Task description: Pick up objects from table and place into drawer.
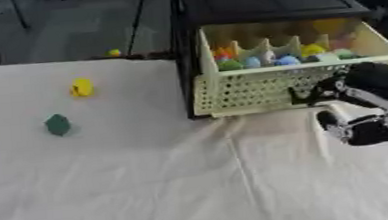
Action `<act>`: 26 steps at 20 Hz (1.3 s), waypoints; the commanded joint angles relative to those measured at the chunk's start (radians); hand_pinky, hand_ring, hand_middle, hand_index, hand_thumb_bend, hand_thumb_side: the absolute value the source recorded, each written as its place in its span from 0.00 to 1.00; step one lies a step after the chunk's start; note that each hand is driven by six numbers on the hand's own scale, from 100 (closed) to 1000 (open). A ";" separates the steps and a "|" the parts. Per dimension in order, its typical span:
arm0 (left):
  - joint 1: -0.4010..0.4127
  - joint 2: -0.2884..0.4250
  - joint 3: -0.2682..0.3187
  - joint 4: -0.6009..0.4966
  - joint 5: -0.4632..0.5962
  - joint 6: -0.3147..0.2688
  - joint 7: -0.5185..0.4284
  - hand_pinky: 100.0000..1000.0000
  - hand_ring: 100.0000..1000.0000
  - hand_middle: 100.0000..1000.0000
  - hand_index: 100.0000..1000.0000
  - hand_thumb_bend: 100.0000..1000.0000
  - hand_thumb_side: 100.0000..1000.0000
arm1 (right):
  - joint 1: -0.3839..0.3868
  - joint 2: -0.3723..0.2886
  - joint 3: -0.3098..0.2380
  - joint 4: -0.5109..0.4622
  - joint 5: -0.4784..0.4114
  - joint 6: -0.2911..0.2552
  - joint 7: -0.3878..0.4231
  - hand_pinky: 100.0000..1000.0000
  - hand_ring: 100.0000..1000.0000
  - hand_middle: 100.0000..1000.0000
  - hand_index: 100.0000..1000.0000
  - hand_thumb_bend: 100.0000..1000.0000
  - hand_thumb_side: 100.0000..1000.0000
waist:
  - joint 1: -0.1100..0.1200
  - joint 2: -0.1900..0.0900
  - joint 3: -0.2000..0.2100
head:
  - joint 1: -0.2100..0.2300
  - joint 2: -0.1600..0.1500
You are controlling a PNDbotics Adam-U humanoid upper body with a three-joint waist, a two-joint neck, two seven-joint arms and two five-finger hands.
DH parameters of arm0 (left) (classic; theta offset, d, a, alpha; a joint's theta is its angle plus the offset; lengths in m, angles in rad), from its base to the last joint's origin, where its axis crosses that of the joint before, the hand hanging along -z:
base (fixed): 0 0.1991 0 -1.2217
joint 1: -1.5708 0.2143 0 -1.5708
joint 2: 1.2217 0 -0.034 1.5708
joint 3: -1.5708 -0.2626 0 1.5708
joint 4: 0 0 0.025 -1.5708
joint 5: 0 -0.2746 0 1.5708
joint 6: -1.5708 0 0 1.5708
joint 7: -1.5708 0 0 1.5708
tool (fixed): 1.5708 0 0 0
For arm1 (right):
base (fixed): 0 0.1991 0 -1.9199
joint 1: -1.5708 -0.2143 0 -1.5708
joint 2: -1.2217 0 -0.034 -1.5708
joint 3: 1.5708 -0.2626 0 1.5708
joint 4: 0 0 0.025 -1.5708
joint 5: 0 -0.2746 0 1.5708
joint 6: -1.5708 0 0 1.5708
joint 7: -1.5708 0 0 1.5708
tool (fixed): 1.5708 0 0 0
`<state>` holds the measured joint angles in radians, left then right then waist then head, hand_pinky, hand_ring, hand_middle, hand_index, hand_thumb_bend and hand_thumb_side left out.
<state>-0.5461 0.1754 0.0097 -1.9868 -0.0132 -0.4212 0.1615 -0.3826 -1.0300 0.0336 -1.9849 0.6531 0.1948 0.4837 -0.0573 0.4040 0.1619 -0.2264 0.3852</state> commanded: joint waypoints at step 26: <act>0.005 0.019 0.023 -0.013 -0.012 -0.009 0.028 0.47 0.68 0.84 0.89 0.13 0.92 | -0.051 0.133 -0.268 -0.015 -0.349 -0.244 -0.401 0.00 0.00 0.00 0.88 0.00 0.02 | 0.036 -0.036 -0.033 | 0.099 0.032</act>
<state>-0.5353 0.1761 0.0235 -1.9868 -0.0192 -0.4273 0.1829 -0.4202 -0.8884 -0.1918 -1.9878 0.3609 -0.0382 0.1133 -0.0203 0.3938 0.1296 -0.1409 0.4085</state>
